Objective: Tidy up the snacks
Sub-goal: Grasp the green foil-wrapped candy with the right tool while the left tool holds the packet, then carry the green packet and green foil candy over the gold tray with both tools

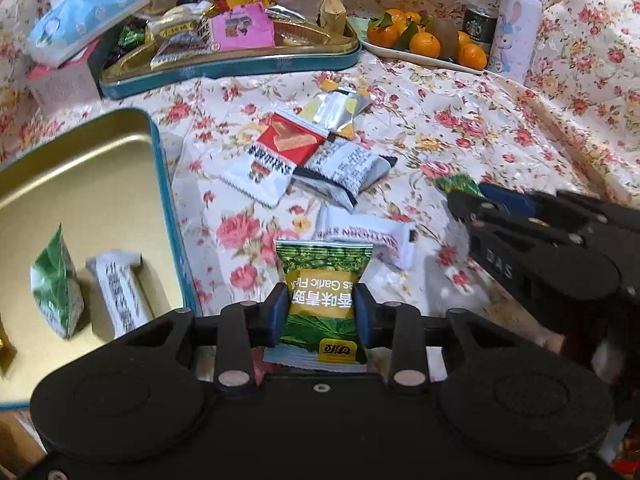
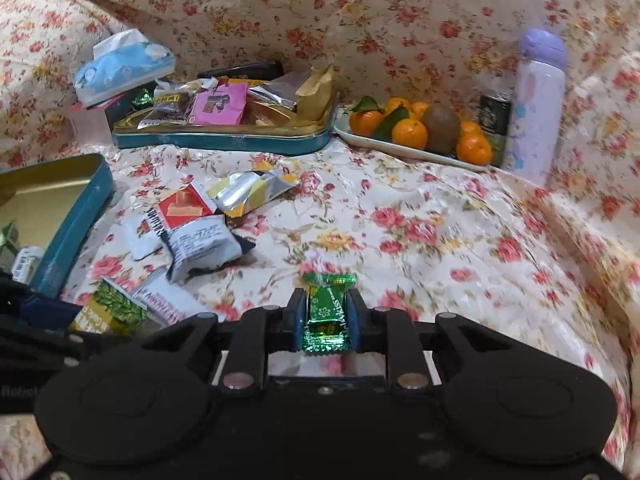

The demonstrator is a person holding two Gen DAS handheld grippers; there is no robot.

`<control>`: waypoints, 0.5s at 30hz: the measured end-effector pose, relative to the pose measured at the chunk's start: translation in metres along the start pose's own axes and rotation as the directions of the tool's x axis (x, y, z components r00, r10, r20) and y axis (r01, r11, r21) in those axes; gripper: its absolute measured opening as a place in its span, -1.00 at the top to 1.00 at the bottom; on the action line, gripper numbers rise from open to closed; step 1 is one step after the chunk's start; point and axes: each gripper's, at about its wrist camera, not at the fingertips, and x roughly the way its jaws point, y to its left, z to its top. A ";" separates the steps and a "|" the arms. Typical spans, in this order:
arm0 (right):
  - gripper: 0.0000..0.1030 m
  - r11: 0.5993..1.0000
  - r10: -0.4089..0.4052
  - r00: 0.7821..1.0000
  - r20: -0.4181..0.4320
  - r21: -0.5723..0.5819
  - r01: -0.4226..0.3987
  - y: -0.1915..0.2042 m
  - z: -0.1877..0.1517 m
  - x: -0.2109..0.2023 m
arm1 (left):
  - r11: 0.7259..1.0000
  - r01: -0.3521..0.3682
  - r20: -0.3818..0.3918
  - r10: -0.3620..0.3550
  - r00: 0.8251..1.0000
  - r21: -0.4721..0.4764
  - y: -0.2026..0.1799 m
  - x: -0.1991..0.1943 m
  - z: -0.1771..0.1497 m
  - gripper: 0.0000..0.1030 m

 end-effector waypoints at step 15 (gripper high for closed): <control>0.57 0.983 -0.027 1.000 -0.003 0.184 0.027 0.005 -0.062 -0.087 | 1.000 0.001 -0.032 0.000 0.999 0.000 -0.004 -0.034 -0.050 0.17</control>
